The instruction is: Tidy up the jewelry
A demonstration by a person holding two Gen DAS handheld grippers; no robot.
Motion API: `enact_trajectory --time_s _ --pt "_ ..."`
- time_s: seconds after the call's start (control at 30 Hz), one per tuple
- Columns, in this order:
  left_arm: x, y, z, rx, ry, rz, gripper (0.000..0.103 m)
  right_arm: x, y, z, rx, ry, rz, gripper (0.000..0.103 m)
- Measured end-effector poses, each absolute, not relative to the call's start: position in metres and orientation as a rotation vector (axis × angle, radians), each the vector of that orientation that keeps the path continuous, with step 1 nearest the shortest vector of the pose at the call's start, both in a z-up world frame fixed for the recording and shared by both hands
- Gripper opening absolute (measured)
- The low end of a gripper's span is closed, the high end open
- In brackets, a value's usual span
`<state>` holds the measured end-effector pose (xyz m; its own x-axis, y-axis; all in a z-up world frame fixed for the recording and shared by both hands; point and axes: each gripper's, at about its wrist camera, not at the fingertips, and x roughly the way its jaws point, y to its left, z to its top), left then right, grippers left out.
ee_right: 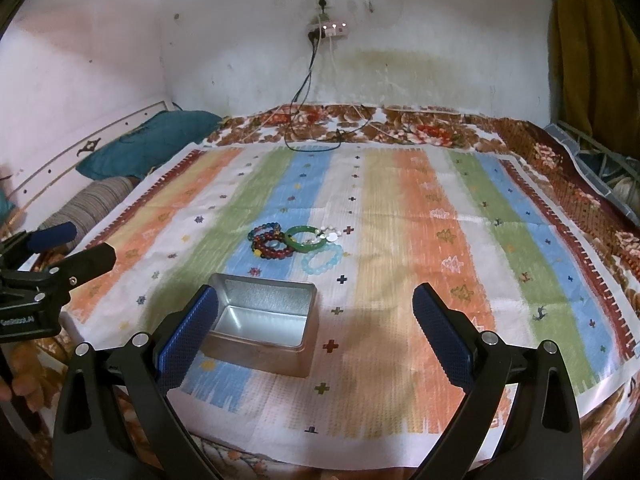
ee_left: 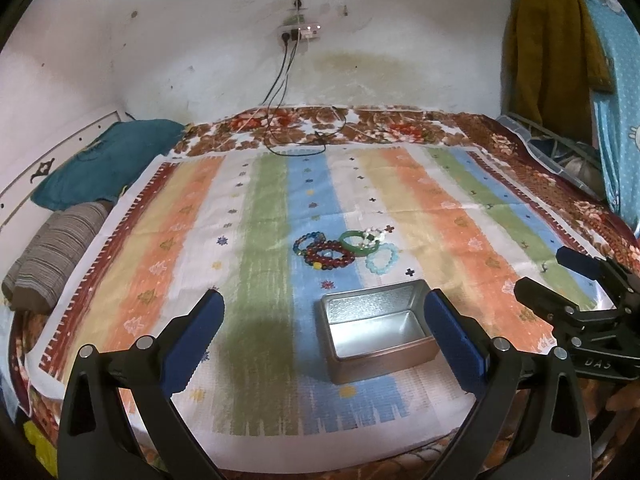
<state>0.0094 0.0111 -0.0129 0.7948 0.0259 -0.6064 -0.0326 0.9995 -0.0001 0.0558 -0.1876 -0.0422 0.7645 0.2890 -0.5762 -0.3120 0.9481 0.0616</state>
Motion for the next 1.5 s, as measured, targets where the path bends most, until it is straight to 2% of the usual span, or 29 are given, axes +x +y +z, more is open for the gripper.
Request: enact_trajectory --time_s 1.5 --pt "0.0106 0.0095 -0.015 0.004 0.677 0.036 0.097 0.0574 -0.1848 -0.0471 -0.065 0.644 0.325 0.099"
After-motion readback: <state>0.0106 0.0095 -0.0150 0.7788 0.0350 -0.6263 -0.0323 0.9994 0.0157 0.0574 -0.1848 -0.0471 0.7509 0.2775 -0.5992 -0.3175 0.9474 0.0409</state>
